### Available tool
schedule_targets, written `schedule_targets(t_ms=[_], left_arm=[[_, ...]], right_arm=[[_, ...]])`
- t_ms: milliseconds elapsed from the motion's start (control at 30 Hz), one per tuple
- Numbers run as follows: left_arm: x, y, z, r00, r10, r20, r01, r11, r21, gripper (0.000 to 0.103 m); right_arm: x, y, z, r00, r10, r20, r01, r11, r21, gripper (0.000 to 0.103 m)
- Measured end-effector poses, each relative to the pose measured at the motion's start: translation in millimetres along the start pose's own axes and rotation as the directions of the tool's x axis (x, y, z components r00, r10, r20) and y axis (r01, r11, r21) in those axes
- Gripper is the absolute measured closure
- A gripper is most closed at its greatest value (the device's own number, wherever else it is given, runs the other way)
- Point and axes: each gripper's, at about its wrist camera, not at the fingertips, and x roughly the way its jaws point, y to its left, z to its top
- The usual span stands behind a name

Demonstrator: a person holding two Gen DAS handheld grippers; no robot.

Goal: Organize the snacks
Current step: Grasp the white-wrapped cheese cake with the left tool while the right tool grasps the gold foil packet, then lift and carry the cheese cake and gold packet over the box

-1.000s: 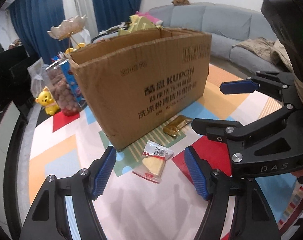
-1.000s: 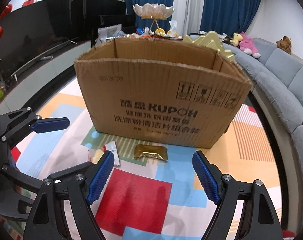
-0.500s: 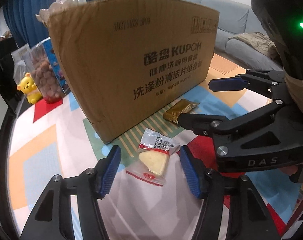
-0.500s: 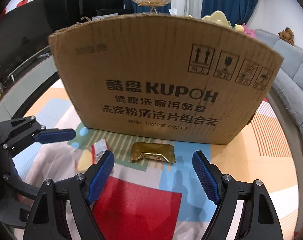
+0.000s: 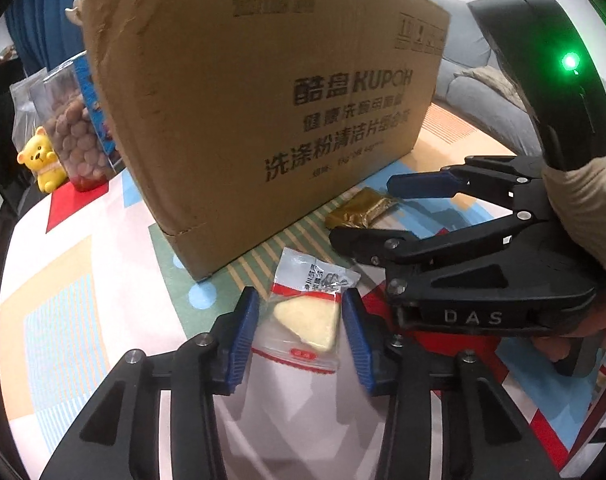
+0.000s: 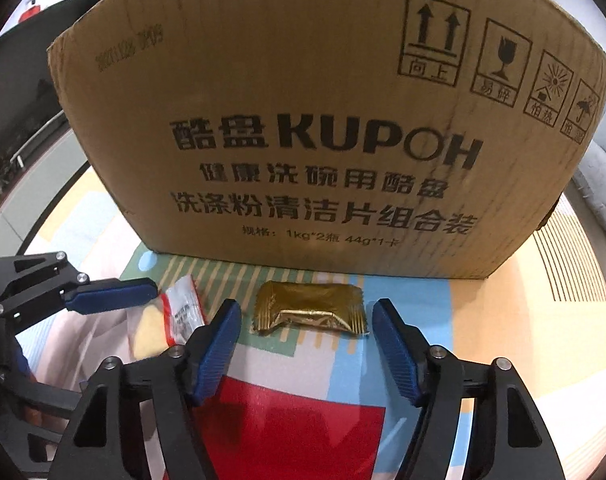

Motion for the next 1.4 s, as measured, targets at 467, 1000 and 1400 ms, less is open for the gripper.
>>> schedule_targets(t_ms=[467, 1000, 1400], left_arm=[[-1.0, 3.3, 0.3, 1.0, 0.018, 0.008, -0.018, 0.999, -0.034, 0.069], [-36.3, 1.6, -3.4, 0.998, 0.061, 0.013, -0.06, 0.992, -0.109, 0.069], [-64.9, -18.3, 6.2, 0.99, 0.14, 0.023, -0.134, 0.976, -0.173, 0.069]], right_arm=[[2.8, 3.2, 8.2, 0.999, -0.036, 0.0, 0.036, 0.999, -0.013, 0.066], [-49.7, 0.8, 3.1, 0.999, -0.032, 0.022, 0.033, 0.999, -0.027, 0.066], [-104.6, -1.2, -2.9, 0.998, -0.03, 0.058, 0.032, 0.999, -0.039, 0.066]])
